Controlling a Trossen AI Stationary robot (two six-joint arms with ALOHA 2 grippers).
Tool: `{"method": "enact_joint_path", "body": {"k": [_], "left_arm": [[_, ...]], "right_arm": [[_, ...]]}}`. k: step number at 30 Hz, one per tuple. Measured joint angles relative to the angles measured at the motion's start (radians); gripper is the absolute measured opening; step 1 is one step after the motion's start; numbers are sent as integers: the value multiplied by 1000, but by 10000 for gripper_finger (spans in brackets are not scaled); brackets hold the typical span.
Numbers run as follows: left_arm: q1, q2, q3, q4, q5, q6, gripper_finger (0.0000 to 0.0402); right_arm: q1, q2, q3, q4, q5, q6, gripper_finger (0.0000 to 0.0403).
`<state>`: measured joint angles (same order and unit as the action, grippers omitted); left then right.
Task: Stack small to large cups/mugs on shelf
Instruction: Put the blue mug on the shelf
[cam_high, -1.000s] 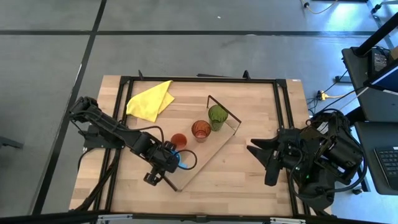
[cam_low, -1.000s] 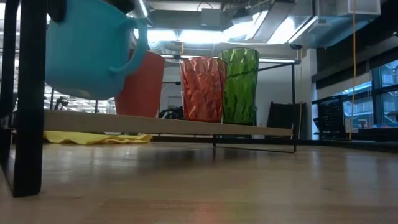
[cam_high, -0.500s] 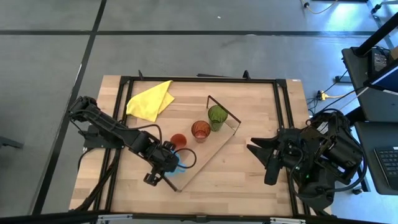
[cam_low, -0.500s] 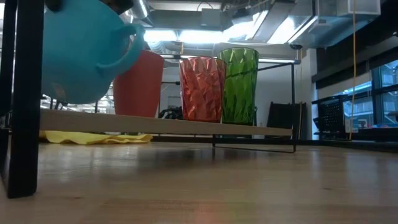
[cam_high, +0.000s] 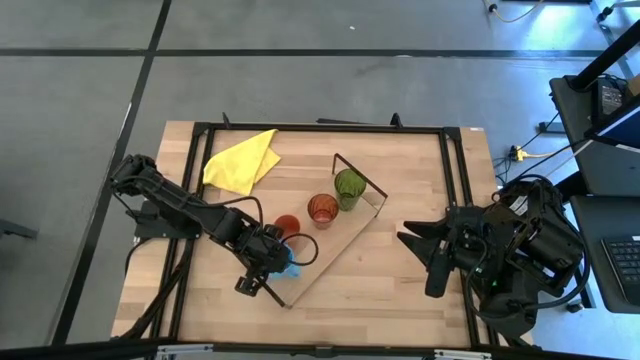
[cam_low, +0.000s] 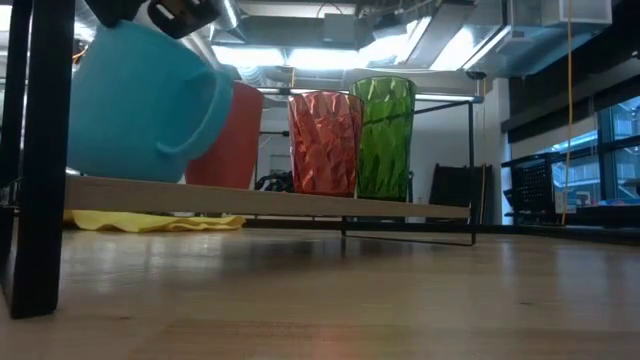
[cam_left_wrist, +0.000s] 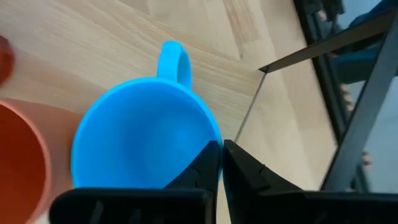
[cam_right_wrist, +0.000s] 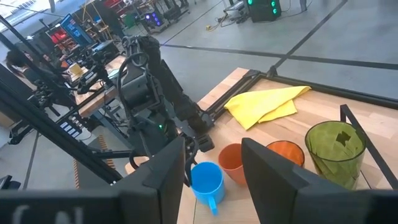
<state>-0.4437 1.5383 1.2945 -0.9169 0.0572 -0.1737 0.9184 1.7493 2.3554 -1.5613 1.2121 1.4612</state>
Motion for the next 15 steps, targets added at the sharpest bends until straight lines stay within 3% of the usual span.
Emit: {"method": "enact_joint_path", "body": {"k": [5,15], "left_arm": [[11,0,0,-15,66,-57,31],[14,0,0,-31,81,-79,38]], "right_arm": [[0,0,0,-5,-1,0,159],[0,0,0,-9,-2,-3,159]]}}
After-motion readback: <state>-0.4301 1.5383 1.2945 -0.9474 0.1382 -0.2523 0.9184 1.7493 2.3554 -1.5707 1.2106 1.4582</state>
